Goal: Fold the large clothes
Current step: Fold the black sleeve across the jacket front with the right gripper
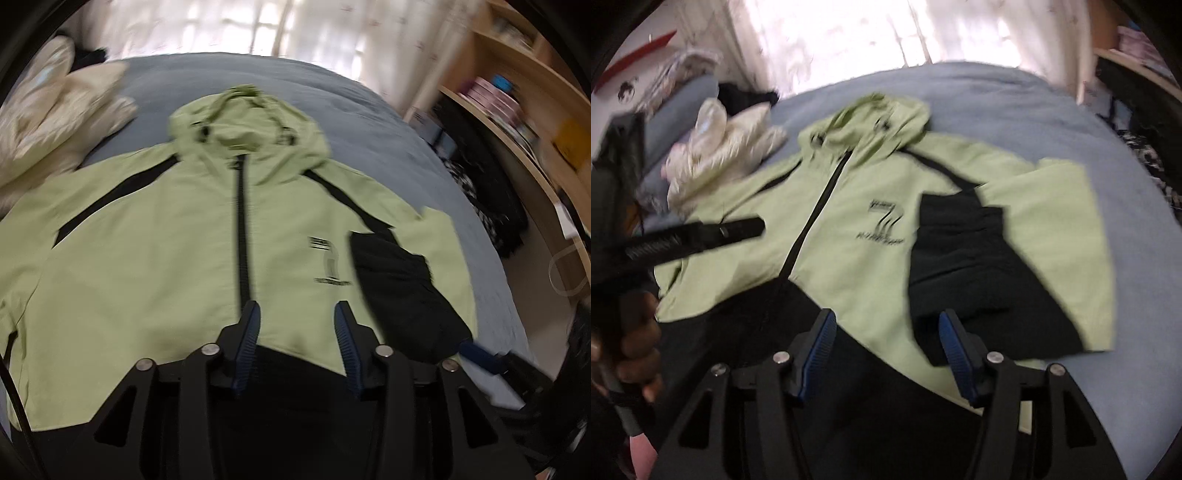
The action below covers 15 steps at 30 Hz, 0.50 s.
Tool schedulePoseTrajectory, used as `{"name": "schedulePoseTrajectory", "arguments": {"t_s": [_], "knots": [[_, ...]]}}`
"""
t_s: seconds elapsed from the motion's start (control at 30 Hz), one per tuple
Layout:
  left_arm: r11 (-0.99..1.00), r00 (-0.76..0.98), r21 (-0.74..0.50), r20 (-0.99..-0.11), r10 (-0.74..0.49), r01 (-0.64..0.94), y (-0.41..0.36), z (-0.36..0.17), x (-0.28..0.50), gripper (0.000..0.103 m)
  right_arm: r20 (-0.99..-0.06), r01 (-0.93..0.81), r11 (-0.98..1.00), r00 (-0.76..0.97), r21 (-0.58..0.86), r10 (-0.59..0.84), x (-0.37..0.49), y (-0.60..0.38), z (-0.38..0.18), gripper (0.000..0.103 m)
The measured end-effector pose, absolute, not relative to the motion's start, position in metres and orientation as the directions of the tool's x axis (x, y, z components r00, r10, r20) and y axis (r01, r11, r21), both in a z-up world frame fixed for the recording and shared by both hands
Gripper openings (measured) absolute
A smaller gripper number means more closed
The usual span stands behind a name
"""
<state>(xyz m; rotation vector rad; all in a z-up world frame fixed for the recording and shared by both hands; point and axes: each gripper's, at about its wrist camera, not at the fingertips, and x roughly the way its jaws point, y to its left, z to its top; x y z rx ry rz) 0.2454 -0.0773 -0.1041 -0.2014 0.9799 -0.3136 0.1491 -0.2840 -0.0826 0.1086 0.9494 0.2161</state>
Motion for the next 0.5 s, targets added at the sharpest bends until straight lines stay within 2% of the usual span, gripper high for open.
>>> {"name": "schedulePoseTrajectory", "arguments": {"t_s": [0.1, 0.3, 0.5], "knots": [[0.926, 0.504, -0.279, -0.779, -0.372, 0.253, -0.108, -0.101, 0.237, 0.055, -0.768, -0.058, 0.975, 0.607, 0.214, 0.204, 0.138, -0.31, -0.072, 0.058], [0.891, 0.442, -0.21, -0.808, -0.389, 0.402, -0.173, -0.11, 0.218, 0.056, -0.758, 0.14, 0.969, 0.649, 0.202, 0.064, 0.113, -0.358, -0.069, 0.058], [0.878, 0.434, -0.086, -0.844, -0.315, 0.471, -0.23, -0.131, 0.212, 0.057, -0.772, 0.202, 0.947, 0.632, 0.249, 0.068, 0.096, -0.382, -0.082, 0.058]]}}
